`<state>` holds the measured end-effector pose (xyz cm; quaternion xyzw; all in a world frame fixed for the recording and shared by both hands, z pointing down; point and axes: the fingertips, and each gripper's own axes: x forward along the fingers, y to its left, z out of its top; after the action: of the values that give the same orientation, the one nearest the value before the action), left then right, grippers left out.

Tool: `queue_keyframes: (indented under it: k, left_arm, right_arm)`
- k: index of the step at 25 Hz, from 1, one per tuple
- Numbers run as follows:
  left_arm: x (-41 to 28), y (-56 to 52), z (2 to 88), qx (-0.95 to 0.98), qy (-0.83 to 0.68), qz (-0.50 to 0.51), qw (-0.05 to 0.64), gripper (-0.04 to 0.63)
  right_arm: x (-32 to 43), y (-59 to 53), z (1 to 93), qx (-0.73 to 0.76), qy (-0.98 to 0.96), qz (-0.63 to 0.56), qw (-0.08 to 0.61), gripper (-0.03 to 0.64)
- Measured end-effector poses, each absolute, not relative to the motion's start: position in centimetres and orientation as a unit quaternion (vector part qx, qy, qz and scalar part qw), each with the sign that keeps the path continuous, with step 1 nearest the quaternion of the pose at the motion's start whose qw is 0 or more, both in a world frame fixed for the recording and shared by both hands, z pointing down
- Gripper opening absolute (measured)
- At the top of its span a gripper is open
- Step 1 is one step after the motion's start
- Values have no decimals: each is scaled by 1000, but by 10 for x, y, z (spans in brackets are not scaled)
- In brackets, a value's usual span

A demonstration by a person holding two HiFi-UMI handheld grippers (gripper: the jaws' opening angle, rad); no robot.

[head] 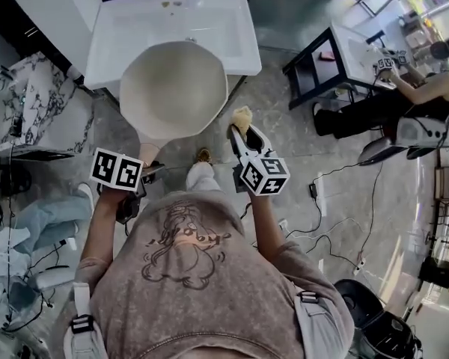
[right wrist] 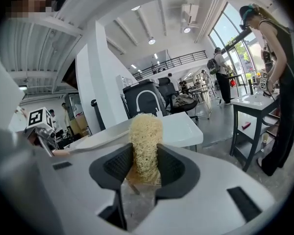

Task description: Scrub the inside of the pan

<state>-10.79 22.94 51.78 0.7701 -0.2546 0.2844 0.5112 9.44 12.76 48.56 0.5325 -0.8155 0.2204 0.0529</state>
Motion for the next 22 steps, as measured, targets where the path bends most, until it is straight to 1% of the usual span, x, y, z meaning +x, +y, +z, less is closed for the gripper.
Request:
queue_keyframes:
  k: [8,15,22]
  left_arm:
    - [-65,148,518,762,-264,274,523,97]
    - [-28,81,515,762,-279,258,524,97]
    - [-27,40,512,755,-292,265,524,97]
  right_arm:
    - [131,40,468,509,-835,202,64,158]
    - [180,-24,463,500,-841,196,74,158]
    - [194,-65,467,497,-840,200,84,158]
